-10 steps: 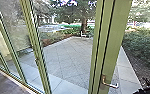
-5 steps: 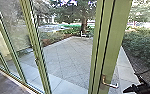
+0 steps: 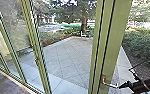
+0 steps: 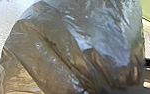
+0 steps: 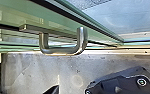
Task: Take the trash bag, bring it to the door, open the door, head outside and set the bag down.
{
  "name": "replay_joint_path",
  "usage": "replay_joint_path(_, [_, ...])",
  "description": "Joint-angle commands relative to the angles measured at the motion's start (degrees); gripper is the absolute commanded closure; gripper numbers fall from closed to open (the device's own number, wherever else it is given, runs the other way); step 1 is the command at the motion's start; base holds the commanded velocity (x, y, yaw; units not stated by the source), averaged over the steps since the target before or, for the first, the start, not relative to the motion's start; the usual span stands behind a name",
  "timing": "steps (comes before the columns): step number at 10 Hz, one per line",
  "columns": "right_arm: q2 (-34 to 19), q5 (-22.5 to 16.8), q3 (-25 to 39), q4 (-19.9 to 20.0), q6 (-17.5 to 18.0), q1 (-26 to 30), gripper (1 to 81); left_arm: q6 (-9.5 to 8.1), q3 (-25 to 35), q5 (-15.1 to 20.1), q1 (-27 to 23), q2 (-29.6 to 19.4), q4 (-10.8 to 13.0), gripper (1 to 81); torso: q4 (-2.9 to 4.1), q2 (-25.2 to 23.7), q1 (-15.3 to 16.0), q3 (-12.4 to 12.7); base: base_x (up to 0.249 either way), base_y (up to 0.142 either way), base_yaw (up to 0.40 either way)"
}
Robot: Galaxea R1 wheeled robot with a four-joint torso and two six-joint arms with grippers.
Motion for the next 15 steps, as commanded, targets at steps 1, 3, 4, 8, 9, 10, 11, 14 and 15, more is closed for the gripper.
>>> replay_joint_path(1, [1.04, -0.57, -2.25, 1.08, 3.56, 8.39, 1.0, 0.09, 0.09, 2.91, -2.89, -0.59, -0.61, 81.1, 0.00, 0.00, 0.00, 0.00, 0.000, 0.000, 0.000])
replay_joint_path(3, [3.14, -0.57, -4.19, 1.08, 6.29, 8.75, 1.0, 0.09, 0.09, 2.91, -2.89, -0.42, -0.61, 81.1, 0.00, 0.00, 0.00, 0.00, 0.000, 0.000, 0.000])
replay_joint_path(4, [4.12, -0.39, -4.98, 1.08, 8.23, 8.40, 1.0, 0.09, 0.09, 2.82, -2.89, -0.42, -0.61, 81.1, 0.00, 0.00, 0.00, 0.00, 0.000, 0.000, 0.000])
replay_joint_path(8, [6.40, 1.63, -9.36, 1.08, 13.86, 6.64, 1.0, 0.09, 0.09, 2.82, -2.80, -0.77, -1.14, 81.1, 0.00, 0.02, 0.00, -0.02, 0.000, 0.000, 0.000])
replay_joint_path(9, [6.66, 1.72, -9.82, 0.99, 15.00, 6.64, 1.0, 0.09, 0.09, 2.82, -2.72, -0.77, -1.14, 81.1, 0.00, 0.02, 0.00, -0.02, 0.000, 0.000, 0.000])
replay_joint_path(10, [7.02, 1.72, -10.08, 0.64, 16.76, 6.64, 1.0, 0.09, 0.09, 2.82, -2.72, -0.77, -1.14, 81.1, 0.00, 0.02, 0.00, -0.02, 0.000, 0.000, 0.000])
replay_joint_path(11, [7.54, 1.63, -10.52, 0.37, 18.52, 6.37, 1.0, 0.09, 0.09, 2.82, -2.80, -0.68, -1.14, 81.1, 0.00, 0.02, 0.00, -0.02, 0.000, 0.000, 0.000])
replay_joint_path(14, [10.08, 1.19, -12.71, -3.22, 24.39, 5.06, 1.0, 0.09, 0.09, 2.73, -2.72, -0.77, -1.14, 81.1, 0.00, 0.02, 0.00, -0.02, 0.000, 0.000, 0.000])
replay_joint_path(15, [10.88, 1.10, -13.07, -4.64, 26.25, 4.53, 1.0, 0.09, 0.09, 2.73, -2.72, -0.85, -1.14, 81.1, 0.00, 0.02, 0.00, -0.02, 0.000, 0.000, 0.000])
